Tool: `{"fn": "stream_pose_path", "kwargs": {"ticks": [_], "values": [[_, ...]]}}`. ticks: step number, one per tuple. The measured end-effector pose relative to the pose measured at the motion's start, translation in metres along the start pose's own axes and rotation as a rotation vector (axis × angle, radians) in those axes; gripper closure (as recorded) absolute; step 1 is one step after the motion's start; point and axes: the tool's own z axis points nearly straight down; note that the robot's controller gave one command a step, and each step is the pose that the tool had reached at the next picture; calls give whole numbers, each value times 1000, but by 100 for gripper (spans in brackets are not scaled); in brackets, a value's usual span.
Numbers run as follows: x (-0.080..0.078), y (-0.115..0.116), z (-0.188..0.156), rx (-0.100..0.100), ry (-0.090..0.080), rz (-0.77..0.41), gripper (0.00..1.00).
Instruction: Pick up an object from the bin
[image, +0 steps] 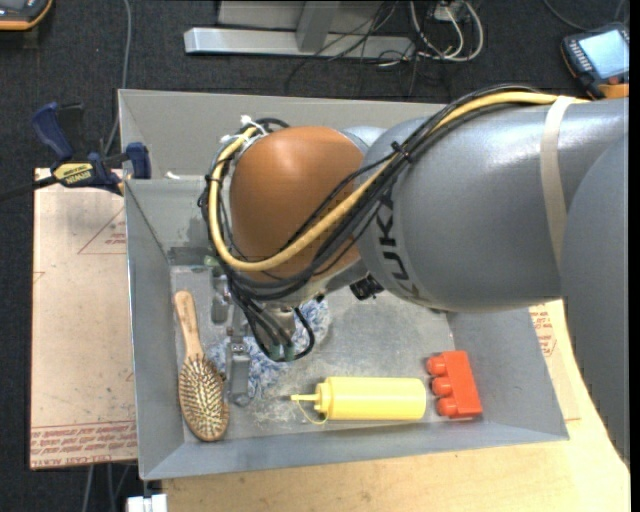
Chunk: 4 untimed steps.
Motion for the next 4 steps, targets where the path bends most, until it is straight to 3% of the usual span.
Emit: {"fn": "stream_pose_path", "kwargs": {"ticks": [1, 2, 3, 4], "values": [[-43, -26, -18, -1, -6, -220, 0], [-83, -44, 122, 0, -2, -498, 0], [-84, -43, 119, -2, -6, -498, 100], [-96, -35, -44, -5, -19, -376, 100]]}}
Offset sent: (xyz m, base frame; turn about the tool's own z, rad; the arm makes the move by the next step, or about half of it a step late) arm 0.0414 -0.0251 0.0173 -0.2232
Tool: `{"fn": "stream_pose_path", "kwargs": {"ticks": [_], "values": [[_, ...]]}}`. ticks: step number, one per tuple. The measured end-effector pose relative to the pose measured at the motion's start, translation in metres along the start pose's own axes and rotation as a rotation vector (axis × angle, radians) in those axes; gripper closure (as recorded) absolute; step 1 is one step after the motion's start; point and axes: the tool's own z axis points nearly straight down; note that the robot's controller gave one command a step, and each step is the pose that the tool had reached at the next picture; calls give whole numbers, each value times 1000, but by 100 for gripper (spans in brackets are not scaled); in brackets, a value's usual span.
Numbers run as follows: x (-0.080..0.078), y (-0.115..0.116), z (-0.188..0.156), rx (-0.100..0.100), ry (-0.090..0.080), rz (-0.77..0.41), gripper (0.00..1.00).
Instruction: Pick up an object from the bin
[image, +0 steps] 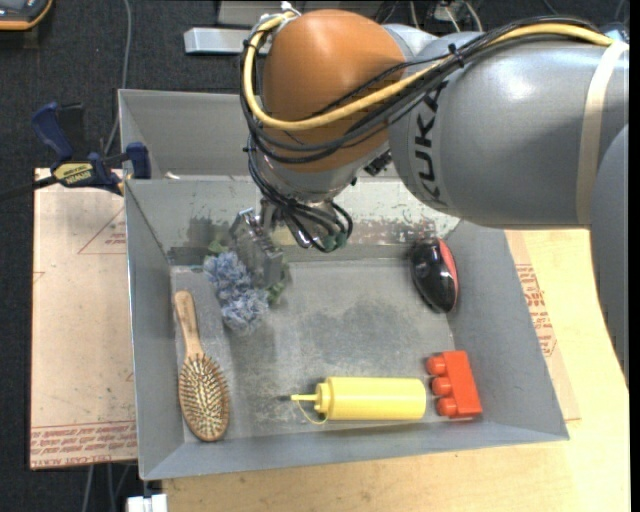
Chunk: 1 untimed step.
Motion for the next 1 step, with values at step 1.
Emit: {"fn": "stream_pose_path", "kwargs": {"ticks": [1], "values": [[2, -79, 59, 2, 2, -231, 100]]}}
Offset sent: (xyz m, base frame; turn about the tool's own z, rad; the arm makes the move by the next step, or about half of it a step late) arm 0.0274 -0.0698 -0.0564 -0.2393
